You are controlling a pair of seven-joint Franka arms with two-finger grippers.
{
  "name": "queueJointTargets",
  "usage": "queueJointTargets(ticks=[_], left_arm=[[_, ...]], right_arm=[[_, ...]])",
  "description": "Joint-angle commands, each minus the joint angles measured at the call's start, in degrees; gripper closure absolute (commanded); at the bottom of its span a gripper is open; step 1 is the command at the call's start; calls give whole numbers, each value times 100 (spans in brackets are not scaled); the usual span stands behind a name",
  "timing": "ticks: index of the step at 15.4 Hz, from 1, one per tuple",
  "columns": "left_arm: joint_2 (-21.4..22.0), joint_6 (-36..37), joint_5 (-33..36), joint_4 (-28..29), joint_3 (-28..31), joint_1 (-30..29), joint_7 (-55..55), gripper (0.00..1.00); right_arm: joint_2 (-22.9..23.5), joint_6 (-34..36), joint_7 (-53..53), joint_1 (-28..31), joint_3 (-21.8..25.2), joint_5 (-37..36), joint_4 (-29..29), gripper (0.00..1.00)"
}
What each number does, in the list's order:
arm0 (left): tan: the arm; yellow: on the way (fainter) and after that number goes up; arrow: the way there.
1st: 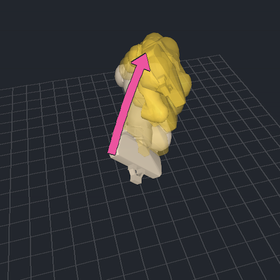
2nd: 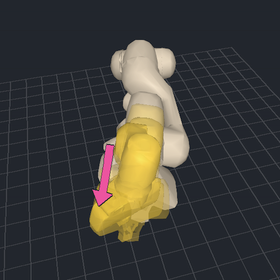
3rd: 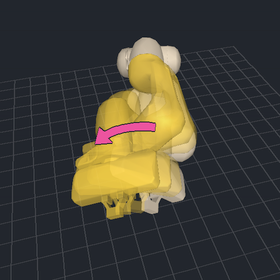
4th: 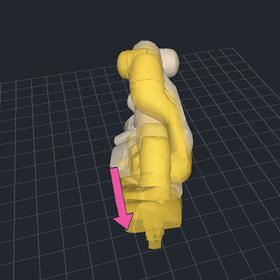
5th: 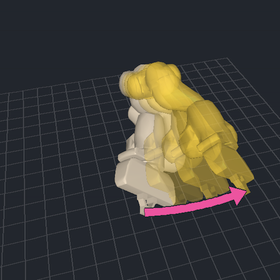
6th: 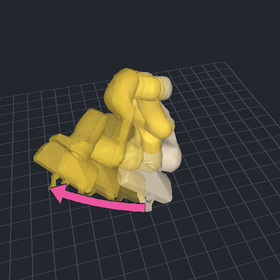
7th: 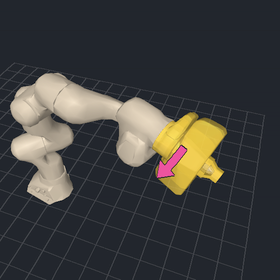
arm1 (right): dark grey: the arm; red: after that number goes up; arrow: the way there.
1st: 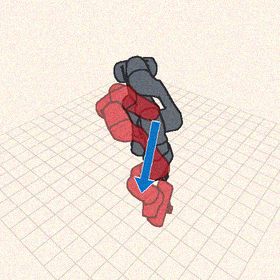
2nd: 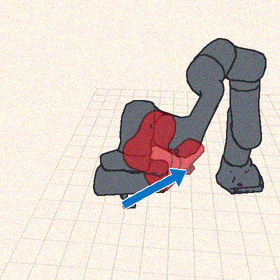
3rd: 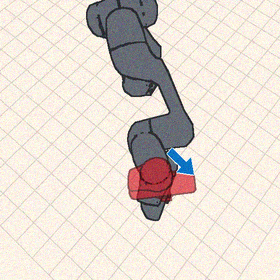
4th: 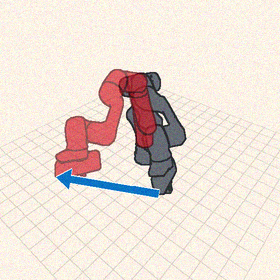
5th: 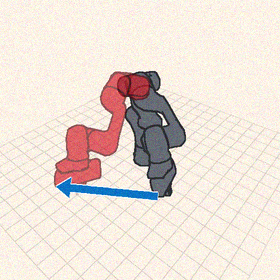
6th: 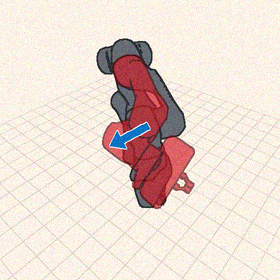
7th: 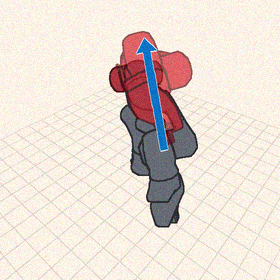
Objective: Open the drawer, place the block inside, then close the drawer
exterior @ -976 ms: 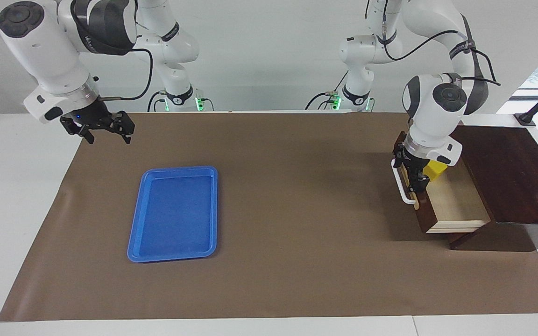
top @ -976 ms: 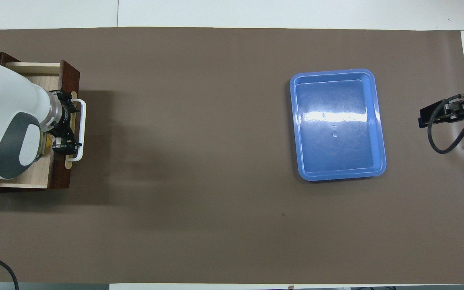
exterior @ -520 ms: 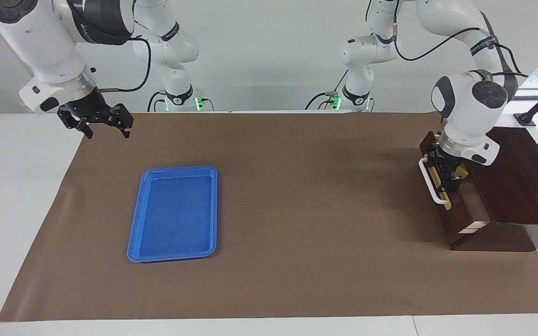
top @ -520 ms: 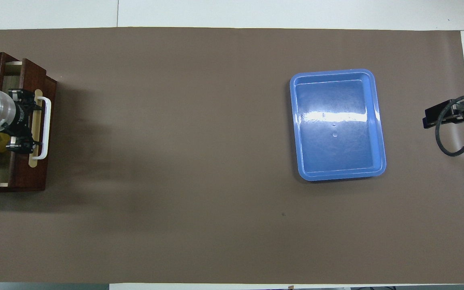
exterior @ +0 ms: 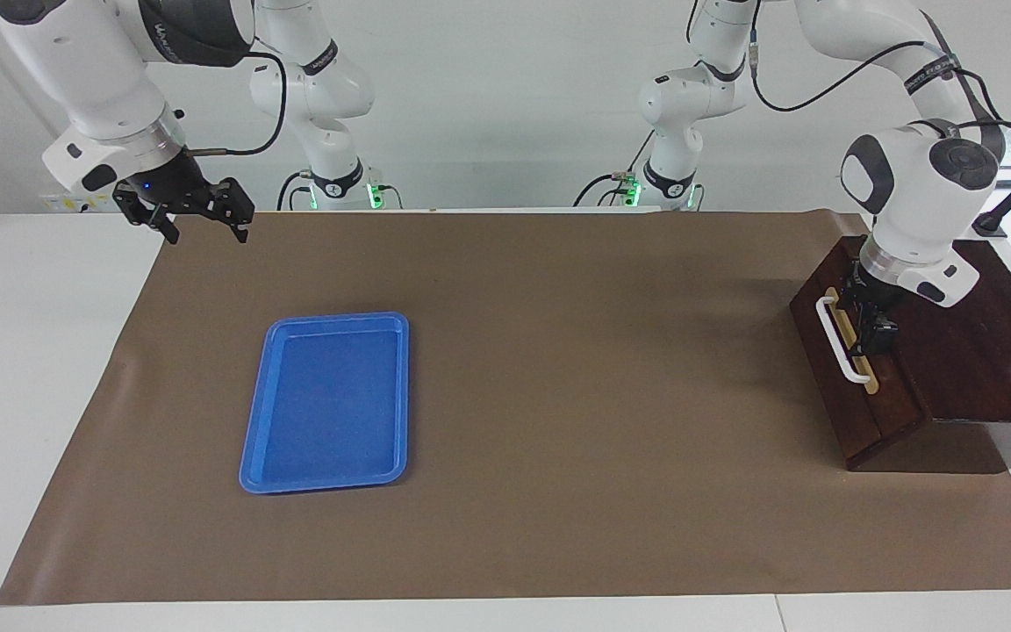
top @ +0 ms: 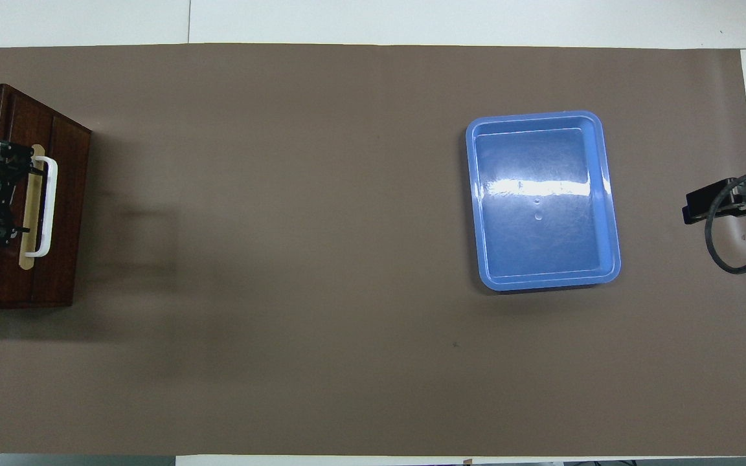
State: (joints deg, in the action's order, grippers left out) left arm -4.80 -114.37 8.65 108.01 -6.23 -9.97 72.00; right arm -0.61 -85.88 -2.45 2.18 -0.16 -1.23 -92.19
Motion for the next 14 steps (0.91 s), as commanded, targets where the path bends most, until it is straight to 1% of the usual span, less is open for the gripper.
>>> queueJointTargets(ticks=[1, 2, 3, 4, 5, 8, 9, 11, 13, 14], left_arm=[[312, 959, -554, -438, 8, 92, -1602, 0], [514, 1074, -793, -447, 17, 92, -2332, 0], [585, 1275, -821, -447, 8, 92, -2844, 0], [586, 1434, -804, -517, -9, 101, -3180, 0], [534, 1548, -821, -709, -53, 153, -3740, 0], [481, 2040, -708, -965, -71, 372, -5261, 0], [498, 2320, -559, -1035, -71, 565, -5562, 0], [524, 2874, -435, -1307, -71, 672, -6107, 0], [612, 3069, -461, -1370, -27, 681, -6714, 0], [621, 3053, -461, -1370, -36, 672, -6734, 0]], right_arm=[[-159, -70, -1, 116, -72, 114, -177, 0], [-159, -61, -1, 107, -72, 105, -151, 0], [-150, -61, -1, 107, -72, 105, -133, 0], [-150, -61, -1, 107, -72, 105, -133, 0], [-150, -61, -1, 99, -72, 105, -141, 0], [-150, -78, 8, 99, -81, 105, -141, 0], [-150, -78, 8, 99, -81, 105, -133, 0], [-150, -70, -1, 99, -89, 105, -133, 0], [-142, -52, -9, 107, -81, 105, -98, 0], [-124, -52, -1, 107, -89, 105, -72, 0]])
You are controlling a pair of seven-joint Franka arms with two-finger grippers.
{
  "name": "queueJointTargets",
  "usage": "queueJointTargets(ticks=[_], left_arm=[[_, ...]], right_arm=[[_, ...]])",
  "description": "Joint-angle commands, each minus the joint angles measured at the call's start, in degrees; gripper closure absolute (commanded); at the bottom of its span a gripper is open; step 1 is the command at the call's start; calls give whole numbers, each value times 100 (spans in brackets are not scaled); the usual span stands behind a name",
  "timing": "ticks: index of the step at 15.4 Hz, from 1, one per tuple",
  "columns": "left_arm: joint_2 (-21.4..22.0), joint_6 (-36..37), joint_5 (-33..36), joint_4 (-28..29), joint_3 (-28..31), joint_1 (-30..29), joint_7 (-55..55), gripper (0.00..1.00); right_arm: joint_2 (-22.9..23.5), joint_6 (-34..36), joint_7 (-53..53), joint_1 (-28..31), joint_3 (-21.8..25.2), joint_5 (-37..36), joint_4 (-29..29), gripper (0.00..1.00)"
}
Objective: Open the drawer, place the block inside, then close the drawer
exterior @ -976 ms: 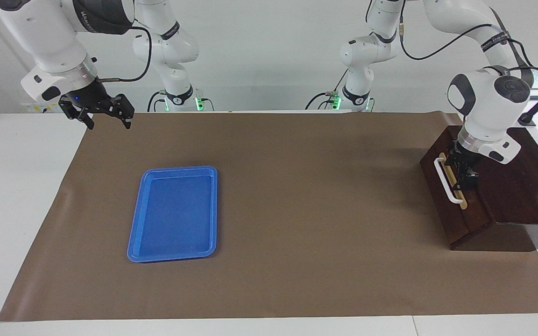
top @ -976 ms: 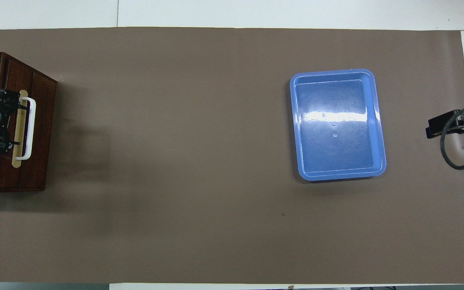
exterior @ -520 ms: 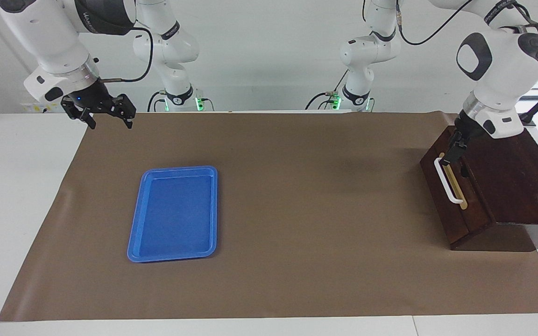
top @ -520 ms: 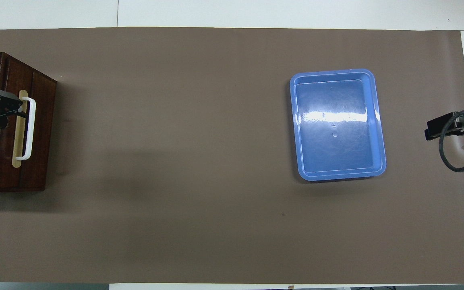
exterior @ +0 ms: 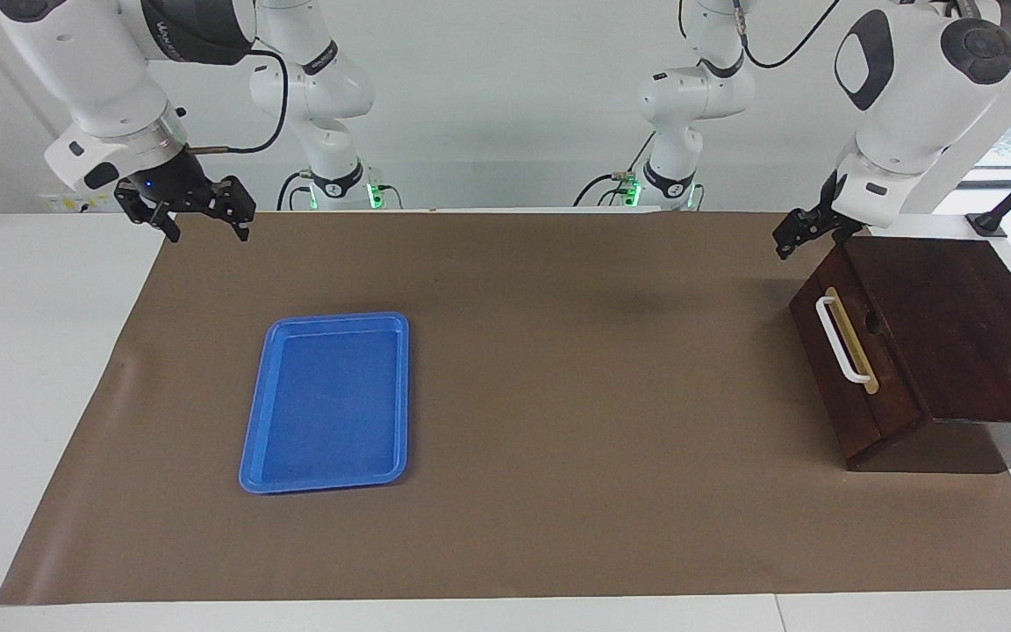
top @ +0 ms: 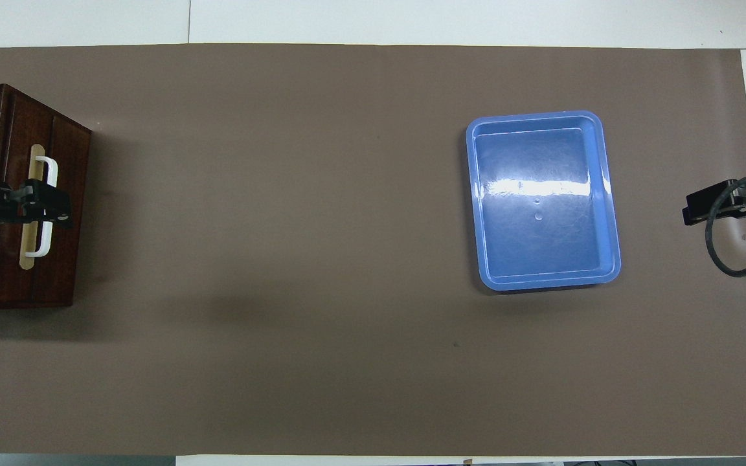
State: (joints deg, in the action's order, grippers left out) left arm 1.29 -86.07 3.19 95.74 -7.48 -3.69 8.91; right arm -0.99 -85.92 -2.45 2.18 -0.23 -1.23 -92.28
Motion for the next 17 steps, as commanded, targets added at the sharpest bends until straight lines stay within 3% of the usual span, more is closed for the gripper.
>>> queueJointTargets(ticks=[1, 6, 17], left_arm=[[-6, 178, 85, -134, 89, 44, -460, 0], [-463, 494, 68, -661, 45, 140, -582, 0], [-393, 477, -143, -644, 98, 466, -1031, 0]], right_arm=[[-86, -39, -1, 107, -73, 105, -53, 0], [-86, -48, -1, 107, -73, 96, -53, 0], [-86, -66, -1, 99, -82, 96, -45, 0]])
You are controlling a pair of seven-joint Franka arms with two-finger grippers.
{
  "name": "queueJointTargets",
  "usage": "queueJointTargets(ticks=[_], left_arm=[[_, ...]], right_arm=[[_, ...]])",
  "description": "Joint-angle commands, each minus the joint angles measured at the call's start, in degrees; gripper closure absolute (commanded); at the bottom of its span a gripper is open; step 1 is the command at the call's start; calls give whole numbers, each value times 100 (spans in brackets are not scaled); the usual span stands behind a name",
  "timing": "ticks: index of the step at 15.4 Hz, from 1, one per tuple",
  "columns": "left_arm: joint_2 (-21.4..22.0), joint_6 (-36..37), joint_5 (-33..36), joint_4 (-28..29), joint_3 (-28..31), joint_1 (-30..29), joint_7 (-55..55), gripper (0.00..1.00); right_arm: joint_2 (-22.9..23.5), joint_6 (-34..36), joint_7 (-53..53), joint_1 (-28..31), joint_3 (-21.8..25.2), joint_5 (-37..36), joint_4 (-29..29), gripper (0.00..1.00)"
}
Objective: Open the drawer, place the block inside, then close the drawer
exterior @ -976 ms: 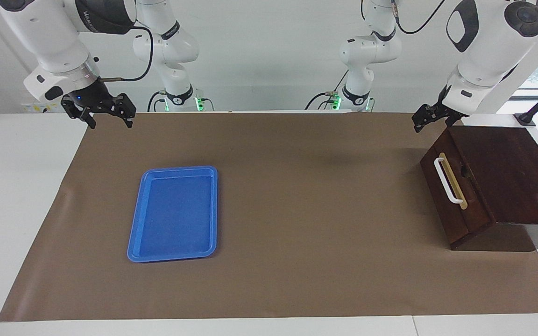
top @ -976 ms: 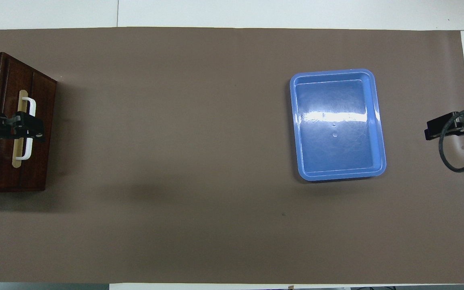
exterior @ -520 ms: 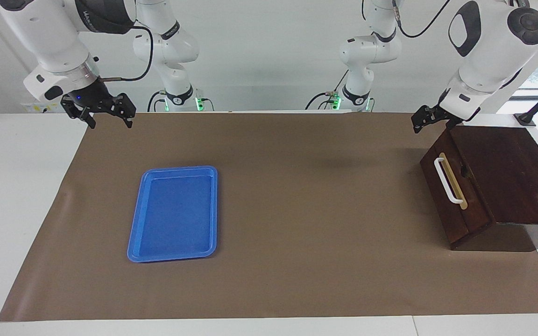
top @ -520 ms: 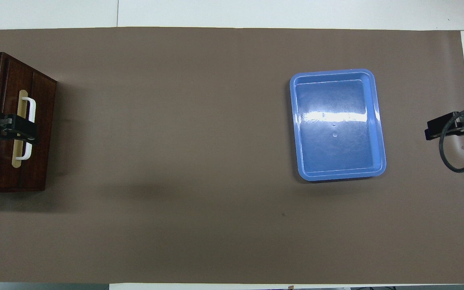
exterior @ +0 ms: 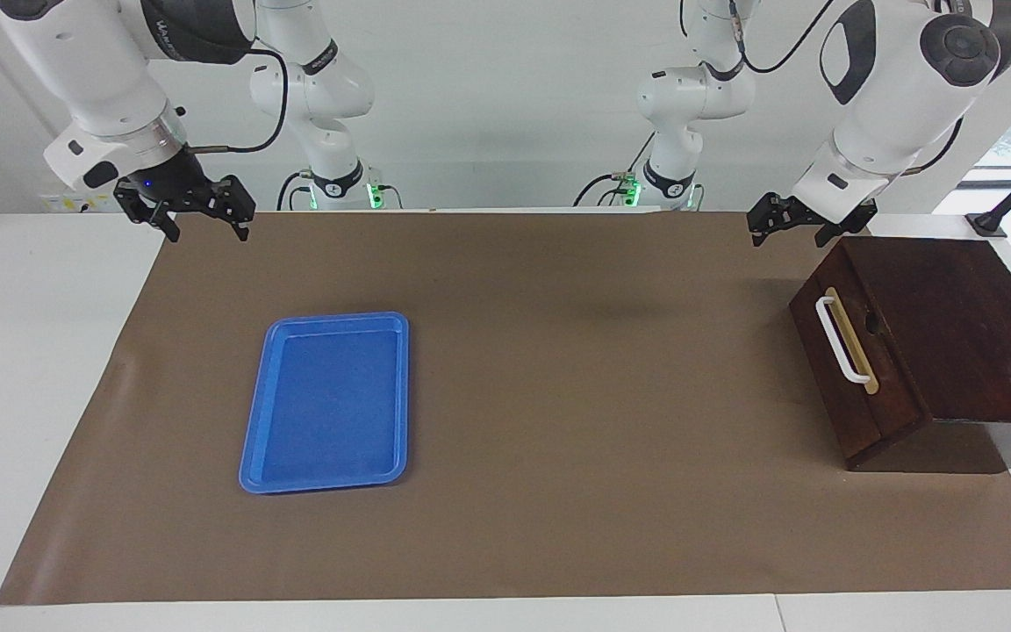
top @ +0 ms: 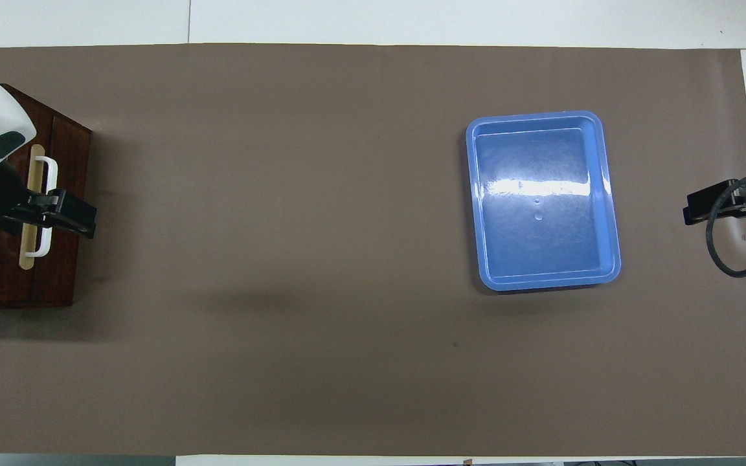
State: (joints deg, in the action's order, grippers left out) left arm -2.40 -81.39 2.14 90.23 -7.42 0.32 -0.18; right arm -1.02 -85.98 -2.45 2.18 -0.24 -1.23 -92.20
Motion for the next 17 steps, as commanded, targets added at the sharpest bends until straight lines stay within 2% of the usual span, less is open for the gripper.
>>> queueJointTargets(ticks=[1, 13, 17], left_arm=[[-33, 9, -47, -128, 91, 56, -132, 0], [-15, -52, -74, -102, 425, 39, -79, 0], [-6, -516, -373, -120, 443, 29, -61, 0]], right_arm=[[-83, -59, -9, 99, -81, 96, -53, 0], [-83, -68, -1, 99, -81, 96, -62, 0], [-83, -68, -1, 99, -81, 96, -53, 0]])
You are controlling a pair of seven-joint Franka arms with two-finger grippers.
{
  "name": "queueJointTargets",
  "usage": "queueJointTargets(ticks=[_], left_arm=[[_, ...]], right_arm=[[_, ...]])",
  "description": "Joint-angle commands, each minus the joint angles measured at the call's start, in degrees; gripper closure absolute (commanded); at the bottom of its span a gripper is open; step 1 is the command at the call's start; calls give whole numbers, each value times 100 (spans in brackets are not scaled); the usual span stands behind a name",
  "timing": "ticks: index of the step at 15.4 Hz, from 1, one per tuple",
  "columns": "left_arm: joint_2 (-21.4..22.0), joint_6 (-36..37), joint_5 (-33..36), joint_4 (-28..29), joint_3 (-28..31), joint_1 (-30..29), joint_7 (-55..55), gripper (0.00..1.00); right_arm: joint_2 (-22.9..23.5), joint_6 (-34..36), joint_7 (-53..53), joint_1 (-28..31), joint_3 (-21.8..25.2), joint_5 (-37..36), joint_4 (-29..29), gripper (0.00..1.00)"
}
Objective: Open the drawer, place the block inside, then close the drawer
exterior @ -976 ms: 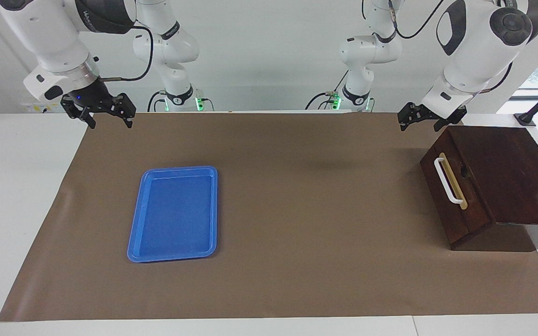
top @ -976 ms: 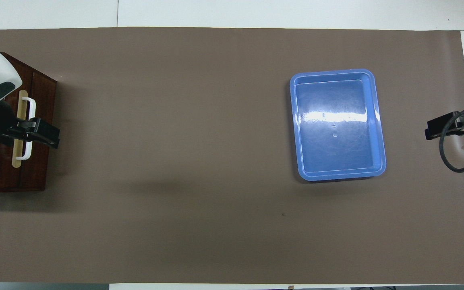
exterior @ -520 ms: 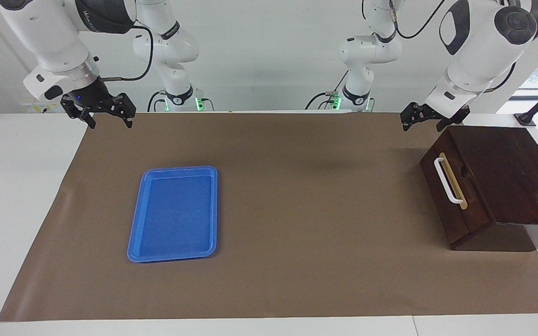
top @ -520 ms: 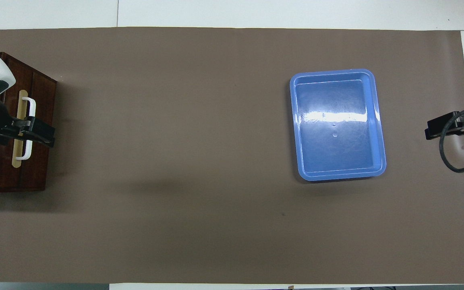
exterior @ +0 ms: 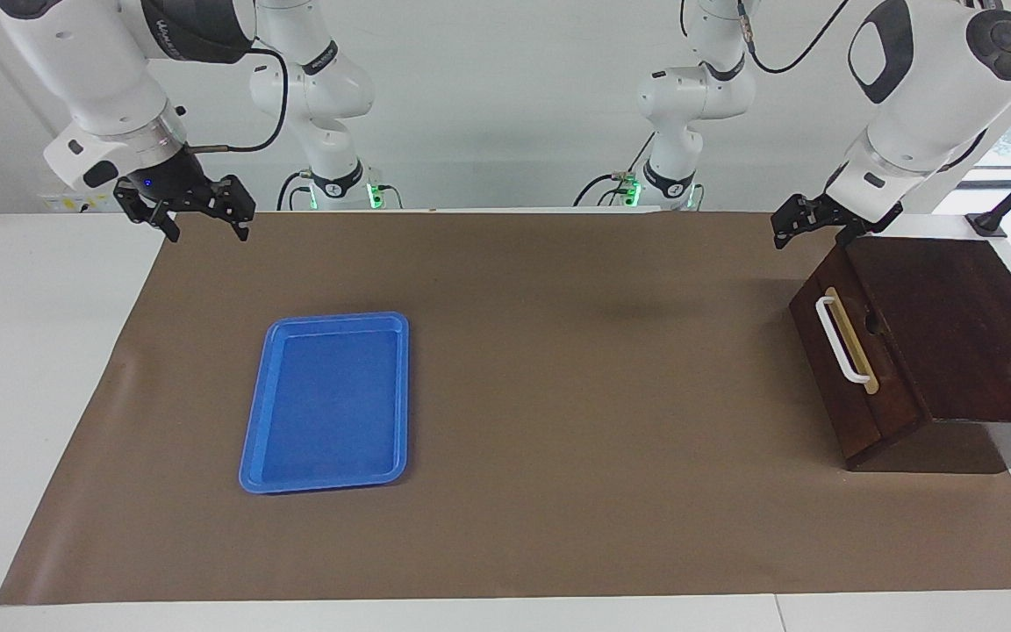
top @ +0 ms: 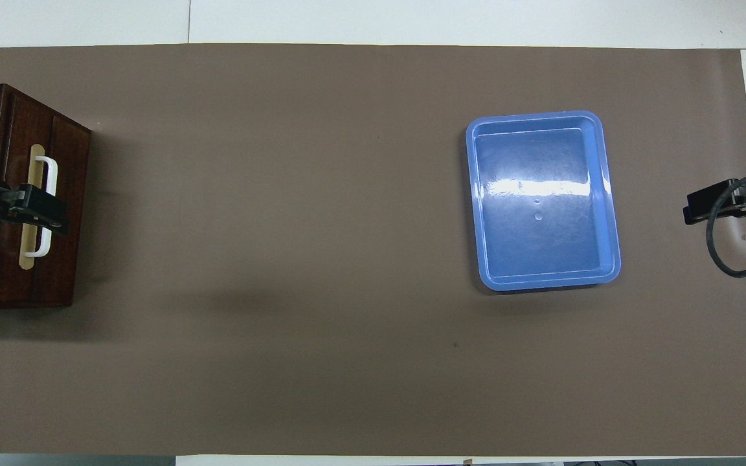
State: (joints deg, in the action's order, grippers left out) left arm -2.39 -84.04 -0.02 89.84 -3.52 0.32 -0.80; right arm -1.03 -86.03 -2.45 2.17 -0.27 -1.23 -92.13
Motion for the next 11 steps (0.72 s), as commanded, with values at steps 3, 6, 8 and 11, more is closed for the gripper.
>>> queueJointTargets(ticks=[3, 6, 8, 11], left_arm=[[-16, -543, -226, -80, 44, 30, 150, 0], [-7, -561, -244, -80, 62, 21, 142, 0], [1, -543, -236, -80, 71, 21, 124, 0], [19, -552, -209, -80, 62, 21, 89, 0]], right_arm=[[-82, -72, -1, 99, -79, 96, -59, 0], [-82, -63, -9, 99, -79, 96, -68, 0], [-82, -63, -9, 99, -79, 96, -68, 0], [-82, -63, -9, 99, -79, 96, -68, 0]])
